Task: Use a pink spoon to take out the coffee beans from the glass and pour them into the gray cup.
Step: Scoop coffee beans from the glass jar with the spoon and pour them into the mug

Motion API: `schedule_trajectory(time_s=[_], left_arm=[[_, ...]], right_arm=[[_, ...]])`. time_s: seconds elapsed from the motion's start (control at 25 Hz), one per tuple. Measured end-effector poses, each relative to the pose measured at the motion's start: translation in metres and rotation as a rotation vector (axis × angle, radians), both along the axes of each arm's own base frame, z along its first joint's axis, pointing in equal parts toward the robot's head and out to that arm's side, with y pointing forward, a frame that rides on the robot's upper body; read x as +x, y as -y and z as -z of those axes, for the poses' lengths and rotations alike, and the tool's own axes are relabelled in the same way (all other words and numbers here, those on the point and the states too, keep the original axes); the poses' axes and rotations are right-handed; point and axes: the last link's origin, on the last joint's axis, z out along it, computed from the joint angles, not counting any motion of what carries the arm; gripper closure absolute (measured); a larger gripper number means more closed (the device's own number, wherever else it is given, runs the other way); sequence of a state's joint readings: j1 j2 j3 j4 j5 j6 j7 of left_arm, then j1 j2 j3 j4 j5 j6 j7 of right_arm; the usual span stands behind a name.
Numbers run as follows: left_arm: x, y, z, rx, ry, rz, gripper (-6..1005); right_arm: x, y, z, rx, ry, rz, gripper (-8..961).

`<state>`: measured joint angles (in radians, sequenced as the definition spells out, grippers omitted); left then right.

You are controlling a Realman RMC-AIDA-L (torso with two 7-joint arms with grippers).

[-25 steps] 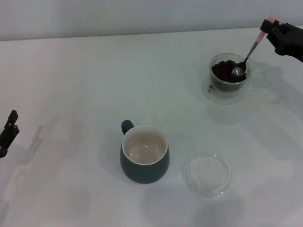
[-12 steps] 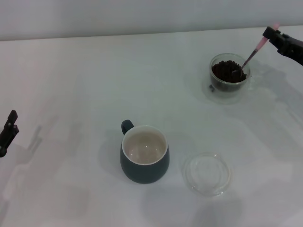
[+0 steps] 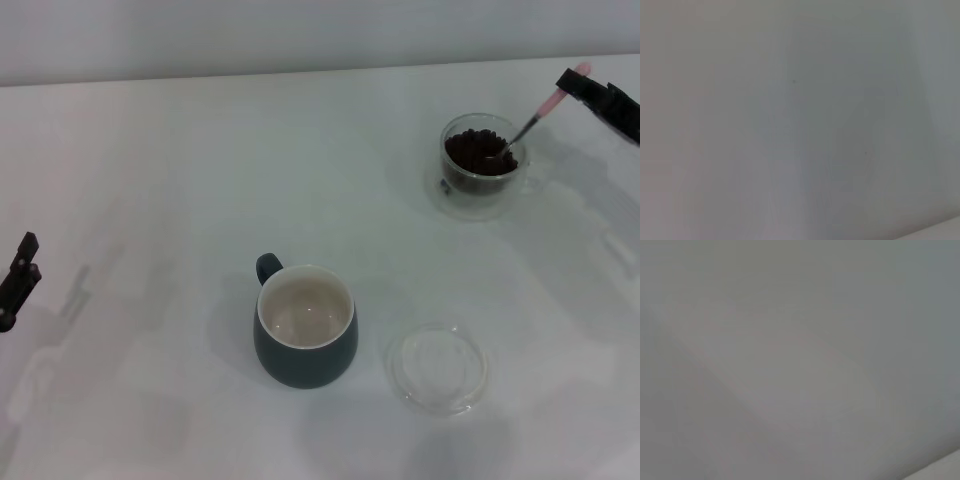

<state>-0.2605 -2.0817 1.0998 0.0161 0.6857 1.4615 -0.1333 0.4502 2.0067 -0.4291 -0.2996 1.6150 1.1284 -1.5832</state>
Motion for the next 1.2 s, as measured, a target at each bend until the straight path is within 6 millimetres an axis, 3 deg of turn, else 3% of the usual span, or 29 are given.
schedule_trajectory(time_s=[1.2], left_arm=[[0.002,0.002,0.003,-0.015,-0.001,0.010,238]], right_arm=[[0.019,0.002,-0.007,0.006,-0.323,0.227,810]])
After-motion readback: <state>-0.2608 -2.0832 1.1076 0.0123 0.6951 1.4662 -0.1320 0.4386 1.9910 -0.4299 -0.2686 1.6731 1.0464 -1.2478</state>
